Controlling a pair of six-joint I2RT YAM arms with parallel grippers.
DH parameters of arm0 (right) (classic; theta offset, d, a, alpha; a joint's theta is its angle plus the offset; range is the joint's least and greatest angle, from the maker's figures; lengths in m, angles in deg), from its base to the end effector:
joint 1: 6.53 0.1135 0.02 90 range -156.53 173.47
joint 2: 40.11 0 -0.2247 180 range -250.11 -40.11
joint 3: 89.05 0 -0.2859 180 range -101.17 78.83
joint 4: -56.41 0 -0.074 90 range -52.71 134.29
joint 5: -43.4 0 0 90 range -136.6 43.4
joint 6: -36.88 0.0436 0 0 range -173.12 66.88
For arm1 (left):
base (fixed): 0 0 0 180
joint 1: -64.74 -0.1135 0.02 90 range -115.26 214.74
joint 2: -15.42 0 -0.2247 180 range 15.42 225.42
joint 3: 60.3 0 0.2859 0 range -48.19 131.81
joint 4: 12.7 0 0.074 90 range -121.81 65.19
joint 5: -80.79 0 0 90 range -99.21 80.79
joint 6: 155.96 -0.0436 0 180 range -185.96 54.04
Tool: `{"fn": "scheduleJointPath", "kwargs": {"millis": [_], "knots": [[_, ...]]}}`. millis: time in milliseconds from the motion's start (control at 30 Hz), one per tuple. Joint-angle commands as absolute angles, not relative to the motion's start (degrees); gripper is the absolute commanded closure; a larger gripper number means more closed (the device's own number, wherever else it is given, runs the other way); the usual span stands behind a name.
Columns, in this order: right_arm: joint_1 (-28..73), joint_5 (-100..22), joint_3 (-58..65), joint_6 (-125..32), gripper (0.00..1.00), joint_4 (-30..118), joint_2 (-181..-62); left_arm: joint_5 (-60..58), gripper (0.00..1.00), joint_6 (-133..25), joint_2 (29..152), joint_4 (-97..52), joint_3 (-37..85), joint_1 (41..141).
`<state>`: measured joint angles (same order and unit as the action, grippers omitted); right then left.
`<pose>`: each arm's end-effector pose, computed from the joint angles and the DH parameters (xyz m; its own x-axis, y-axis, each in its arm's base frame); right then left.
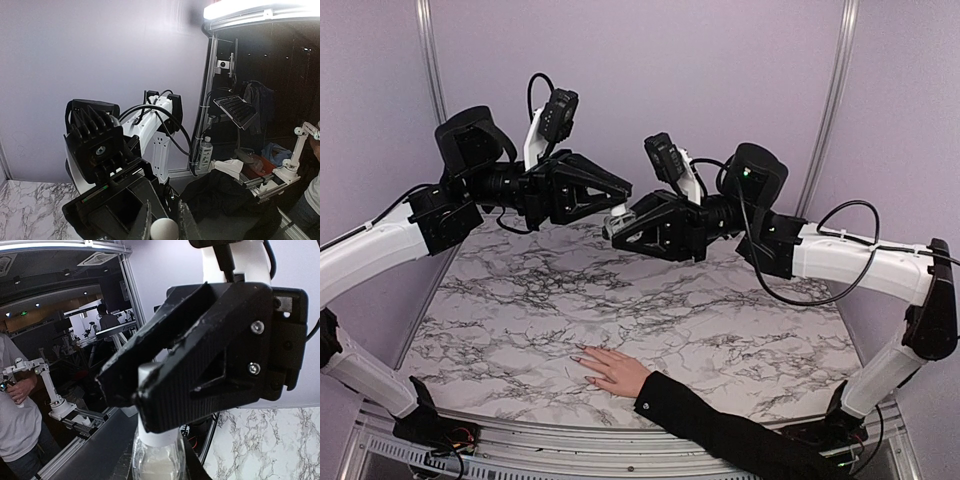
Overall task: Paint the nails
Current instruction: Unscrew the nail polish bottle.
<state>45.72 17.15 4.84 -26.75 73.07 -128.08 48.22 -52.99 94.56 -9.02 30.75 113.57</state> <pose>0.2066 0.3307 0.3526 -0.2510 -0.0033 -0.9680 -0.8584 -0.4614 0.2242 0.2036 -0.2886 0.4194 -0.0385 -0.1395 -0.9895 0.9553 -0.2955 0.0045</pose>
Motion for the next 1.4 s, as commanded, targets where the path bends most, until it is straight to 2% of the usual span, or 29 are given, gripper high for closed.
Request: {"fn": "scheduleJointPath", "kwargs": {"millis": [0,167,367,633,833,1367], "knots": [[45.16,14.95,2.39,-25.59,1.00,75.73,-128.12,46.91,1.00,-52.72,93.44,-6.71,29.96,113.86],[43.68,8.29,3.09,-29.09,1.00,73.64,-126.48,42.32,1.00,-51.69,93.04,-6.75,28.83,113.69],[43.52,-1.70,0.20,-38.36,1.00,62.64,-125.67,34.87,1.00,-52.97,91.83,-7.67,27.29,113.69],[43.57,-13.20,-0.96,-44.27,1.00,56.15,-125.10,27.00,1.00,-54.34,92.80,-11.61,28.16,113.78],[43.55,-21.78,-2.10,-47.26,1.00,53.66,-125.58,20.11,1.00,-57.74,95.35,-19.91,32.51,114.99],[44.59,-42.43,-3.03,-55.94,1.00,51.15,-128.61,1.54,1.00,-52.82,101.80,-20.02,35.72,117.08]]}}
